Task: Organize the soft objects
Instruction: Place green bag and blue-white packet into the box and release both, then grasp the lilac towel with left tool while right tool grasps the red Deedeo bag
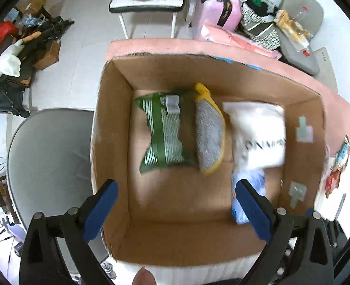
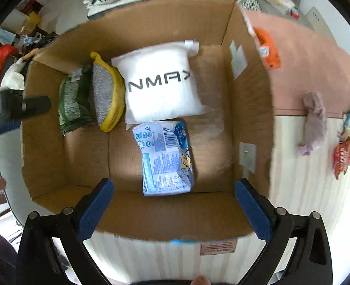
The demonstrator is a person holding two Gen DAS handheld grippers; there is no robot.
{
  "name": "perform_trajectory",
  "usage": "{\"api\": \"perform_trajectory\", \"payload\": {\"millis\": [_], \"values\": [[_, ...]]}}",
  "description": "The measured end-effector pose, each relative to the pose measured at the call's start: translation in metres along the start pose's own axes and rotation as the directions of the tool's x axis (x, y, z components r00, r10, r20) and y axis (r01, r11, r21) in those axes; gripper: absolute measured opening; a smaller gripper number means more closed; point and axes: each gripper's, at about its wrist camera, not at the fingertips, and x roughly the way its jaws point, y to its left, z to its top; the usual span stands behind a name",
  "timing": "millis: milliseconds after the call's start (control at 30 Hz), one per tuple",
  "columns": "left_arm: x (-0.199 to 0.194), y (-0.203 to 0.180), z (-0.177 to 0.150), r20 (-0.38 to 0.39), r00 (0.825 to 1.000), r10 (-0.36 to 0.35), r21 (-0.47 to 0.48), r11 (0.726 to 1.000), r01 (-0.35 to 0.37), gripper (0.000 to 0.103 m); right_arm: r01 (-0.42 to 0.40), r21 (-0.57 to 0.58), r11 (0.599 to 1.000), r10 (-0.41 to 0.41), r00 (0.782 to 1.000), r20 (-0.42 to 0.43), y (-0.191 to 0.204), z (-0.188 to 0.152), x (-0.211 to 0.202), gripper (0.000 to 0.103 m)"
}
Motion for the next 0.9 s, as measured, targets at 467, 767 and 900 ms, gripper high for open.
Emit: {"api": "perform_trajectory", "payload": {"millis": [467,767,900], "values": [[-0.063,-0.019,-0.100,0.181,0.983,0.012,-0.012,1.000,-0.010,0.103,-0.013,-0.052,0.999,0.022,0.985,0.170,-0.021,-0.056,-0.087,0.103],[-0.090,-0.057,-0.110,0.221,0.975,0.006,0.023,1.000,-0.012,0.103,-0.093,-0.030,0.995,0.097,0.978,0.183,-0.049,-0.077,-0.109,0.103],[-0.102,-0.105,-0.102,0.253,0.967,0.019,0.103,0.994,-0.047,0.102,-0.116,0.059,0.992,0.102,0.976,0.194,-0.100,-0.079,-0.119,0.103]]}}
